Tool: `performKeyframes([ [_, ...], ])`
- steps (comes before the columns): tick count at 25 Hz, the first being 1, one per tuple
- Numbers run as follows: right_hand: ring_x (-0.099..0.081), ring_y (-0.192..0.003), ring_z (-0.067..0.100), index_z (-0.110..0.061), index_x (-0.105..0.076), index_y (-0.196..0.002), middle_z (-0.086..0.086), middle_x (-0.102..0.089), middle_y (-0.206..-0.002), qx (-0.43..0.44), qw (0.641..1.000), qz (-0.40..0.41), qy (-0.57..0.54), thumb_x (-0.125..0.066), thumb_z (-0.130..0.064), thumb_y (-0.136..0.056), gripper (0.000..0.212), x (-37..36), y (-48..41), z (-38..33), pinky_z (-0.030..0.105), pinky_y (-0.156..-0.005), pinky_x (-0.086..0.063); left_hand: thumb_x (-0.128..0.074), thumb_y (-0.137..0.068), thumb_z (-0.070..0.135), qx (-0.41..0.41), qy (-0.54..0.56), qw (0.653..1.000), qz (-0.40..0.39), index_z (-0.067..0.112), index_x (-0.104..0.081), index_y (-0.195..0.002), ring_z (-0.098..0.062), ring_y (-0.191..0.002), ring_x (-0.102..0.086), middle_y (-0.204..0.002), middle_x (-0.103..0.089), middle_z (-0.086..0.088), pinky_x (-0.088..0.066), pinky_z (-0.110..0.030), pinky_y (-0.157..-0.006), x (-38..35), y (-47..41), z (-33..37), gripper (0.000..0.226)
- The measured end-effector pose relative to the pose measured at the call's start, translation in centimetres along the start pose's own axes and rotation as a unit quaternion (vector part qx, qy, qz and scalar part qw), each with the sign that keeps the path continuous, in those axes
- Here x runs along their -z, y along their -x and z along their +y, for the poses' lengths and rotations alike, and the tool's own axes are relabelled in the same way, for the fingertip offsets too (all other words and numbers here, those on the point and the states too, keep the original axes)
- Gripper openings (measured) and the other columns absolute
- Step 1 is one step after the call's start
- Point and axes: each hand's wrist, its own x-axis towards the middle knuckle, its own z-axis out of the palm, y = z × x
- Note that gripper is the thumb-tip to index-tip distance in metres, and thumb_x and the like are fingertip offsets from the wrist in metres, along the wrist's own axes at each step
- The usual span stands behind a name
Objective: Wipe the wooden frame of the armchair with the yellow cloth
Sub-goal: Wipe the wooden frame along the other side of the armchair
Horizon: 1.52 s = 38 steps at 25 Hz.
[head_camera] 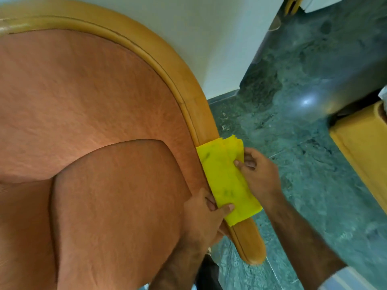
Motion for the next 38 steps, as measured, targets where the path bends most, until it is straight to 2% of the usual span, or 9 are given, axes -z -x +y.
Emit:
performKeyframes([
  [3,-0.04,-0.15,0.02,-0.019,-0.037,-0.156,0.008,-0.044,-0.16,0.077,0.992,0.086,0.047,-0.067,-0.024,-0.1,0.064,-2.1,2.4,0.7,0.028,-0.121,-0.033,-0.065,-0.084,0.069,-0.216,-0.179,0.951,0.127,0.016,-0.061,-0.118,-0.021,-0.115,-0.06,-0.119,-0.065,-0.005,-0.052,-0.035,-0.099,3.9,-1.5,2.4,0.064],
  [6,-0.017,-0.162,0.021,-0.017,-0.027,-0.162,0.006,-0.025,-0.173,0.204,0.961,0.081,0.169,-0.048,-0.035,-0.106,0.063,-4.7,6.7,2.2,0.033,-0.131,-0.017,-0.045,-0.105,0.046,-0.457,-0.341,0.804,0.168,0.006,-0.046,-0.151,-0.031,-0.154,-0.034,-0.162,-0.044,-0.014,-0.025,-0.046,-0.128,7.8,-6.7,7.4,0.061],
  [10,-0.023,-0.16,0.024,-0.012,-0.027,-0.162,0.007,-0.024,-0.172,0.23,0.895,0.049,0.38,-0.042,-0.038,-0.108,0.062,-6.9,8.8,3.5,0.049,-0.127,-0.03,-0.028,-0.109,0.048,-0.515,-0.617,0.592,0.065,0.009,-0.025,-0.162,-0.03,-0.16,-0.018,-0.172,-0.024,-0.009,-0.016,-0.056,-0.13,11.0,-14.3,11.4,0.066],
  [12,-0.029,-0.158,0.024,-0.013,-0.03,-0.161,0.006,-0.027,-0.171,0.232,0.884,0.039,0.404,-0.036,-0.036,-0.11,0.056,-6.1,10.1,4.9,0.046,-0.125,-0.028,-0.023,-0.109,0.054,-0.539,-0.647,0.538,0.05,0.008,-0.022,-0.163,-0.03,-0.16,-0.019,-0.172,-0.023,-0.009,-0.02,-0.059,-0.128,11.9,-15.7,11.1,0.07],
  [17,-0.038,-0.153,0.026,-0.015,-0.037,-0.159,0.004,-0.03,-0.17,0.258,0.861,0.034,0.437,-0.028,-0.033,-0.111,0.052,-5.2,12.8,7.1,0.046,-0.121,-0.031,-0.021,-0.108,0.058,-0.564,-0.632,0.525,0.077,0.007,-0.023,-0.162,-0.031,-0.159,-0.021,-0.171,-0.026,-0.01,-0.024,-0.061,-0.126,11.5,-16.0,10.7,0.074],
  [25,-0.03,-0.157,0.028,-0.009,-0.038,-0.158,0.009,-0.035,-0.168,0.249,0.918,0.086,0.296,-0.047,-0.025,-0.109,0.052,-8.0,3.0,-0.1,0.049,-0.122,-0.04,-0.02,-0.108,0.056,-0.593,-0.578,0.555,0.08,0.012,-0.029,-0.162,-0.025,-0.159,-0.023,-0.17,-0.031,-0.004,-0.019,-0.056,-0.129,11.5,-17.3,10.4,0.07],
  [28,-0.04,-0.153,0.03,-0.008,-0.043,-0.154,0.01,-0.04,-0.164,0.295,0.889,0.076,0.341,-0.046,-0.023,-0.109,0.048,-5.9,7.4,5.1,0.049,-0.114,-0.049,-0.016,-0.106,0.063,-0.603,-0.577,0.545,0.084,0.012,-0.025,-0.163,-0.024,-0.16,-0.021,-0.171,-0.029,-0.004,-0.015,-0.056,-0.13,11.6,-17.6,9.8,0.076],
  [31,-0.029,-0.158,0.024,-0.017,-0.027,-0.162,0.002,-0.026,-0.171,0.28,0.872,0.016,0.4,-0.039,-0.021,-0.107,0.056,-3.4,13.0,9.3,0.047,-0.116,-0.039,-0.012,-0.104,0.065,-0.597,-0.584,0.544,0.082,0.012,-0.021,-0.164,-0.025,-0.161,-0.017,-0.172,-0.027,-0.005,-0.015,-0.057,-0.13,11.7,-17.8,9.9,0.08],
  [38,-0.029,-0.158,0.026,-0.016,-0.04,-0.158,0.002,-0.032,-0.169,0.255,0.892,0.026,0.373,-0.041,-0.033,-0.109,0.051,-6.5,6.5,2.3,0.046,-0.125,-0.036,-0.015,-0.106,0.063,-0.589,-0.585,0.551,0.076,0.012,-0.025,-0.163,-0.025,-0.16,-0.02,-0.17,-0.031,-0.005,-0.017,-0.057,-0.129,11.5,-16.8,10.4,0.077],
])
